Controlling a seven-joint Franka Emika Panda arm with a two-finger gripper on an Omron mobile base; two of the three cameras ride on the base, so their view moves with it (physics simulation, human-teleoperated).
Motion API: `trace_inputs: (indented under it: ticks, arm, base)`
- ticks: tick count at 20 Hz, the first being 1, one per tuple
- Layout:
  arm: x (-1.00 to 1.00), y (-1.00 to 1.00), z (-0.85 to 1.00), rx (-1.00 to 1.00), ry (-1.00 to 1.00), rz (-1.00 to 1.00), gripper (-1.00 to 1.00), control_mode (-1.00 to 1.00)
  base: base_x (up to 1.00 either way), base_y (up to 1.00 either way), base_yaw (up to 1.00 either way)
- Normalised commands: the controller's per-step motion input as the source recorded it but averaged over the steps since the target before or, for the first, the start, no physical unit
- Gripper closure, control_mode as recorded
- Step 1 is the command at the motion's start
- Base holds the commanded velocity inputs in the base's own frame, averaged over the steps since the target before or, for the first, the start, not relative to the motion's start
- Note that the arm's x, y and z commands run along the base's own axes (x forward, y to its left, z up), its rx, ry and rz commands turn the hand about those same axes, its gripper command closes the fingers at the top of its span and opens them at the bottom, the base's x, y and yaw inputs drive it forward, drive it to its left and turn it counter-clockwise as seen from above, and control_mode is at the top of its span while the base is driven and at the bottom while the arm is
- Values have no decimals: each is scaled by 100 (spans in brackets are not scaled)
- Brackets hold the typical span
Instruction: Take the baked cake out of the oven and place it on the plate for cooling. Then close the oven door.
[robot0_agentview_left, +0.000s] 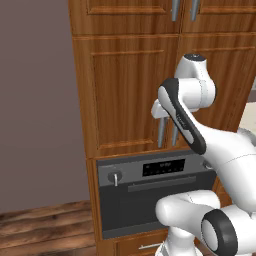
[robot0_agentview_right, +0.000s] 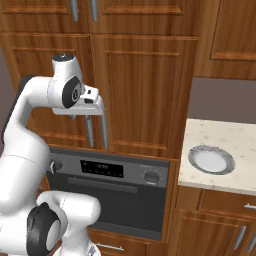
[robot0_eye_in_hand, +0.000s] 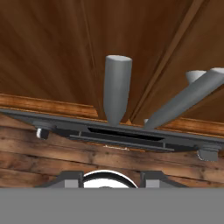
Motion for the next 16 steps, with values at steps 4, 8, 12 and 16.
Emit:
trace_inputs:
  ticks: [4, 8, 12, 16]
  arm:
    - [0, 0, 0, 0, 0, 0, -100, 100]
    - [0, 0, 0, 0, 0, 0, -100, 100]
    - [0, 0, 0, 0, 0, 0, -100, 100]
    - [0, 0, 0, 0, 0, 0, -100, 100]
  base:
    - [0, 0, 0]
    - [0, 0, 0]
    - [0, -3, 0]
    - [-22, -11, 1]
